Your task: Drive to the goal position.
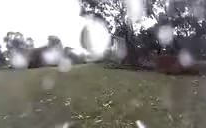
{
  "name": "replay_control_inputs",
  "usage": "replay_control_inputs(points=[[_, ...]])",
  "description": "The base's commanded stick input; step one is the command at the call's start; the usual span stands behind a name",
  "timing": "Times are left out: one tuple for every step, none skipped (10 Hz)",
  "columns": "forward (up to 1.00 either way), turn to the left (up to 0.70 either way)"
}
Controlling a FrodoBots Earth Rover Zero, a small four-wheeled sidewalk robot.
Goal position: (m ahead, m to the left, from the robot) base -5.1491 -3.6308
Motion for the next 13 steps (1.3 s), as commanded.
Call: replay_control_inputs(points=[[0.0, 0.98], [0.0, 0.98], [0.0, 0.98], [0.0, 0.98], [0.0, 0.98], [0.0, 0.98], [0.0, 0.98], [0.0, 0.98], [0.0, 0.98], [0.0, 0.98], [0.0, 0.98], [0.0, 0.98], [0.0, 0.98]])
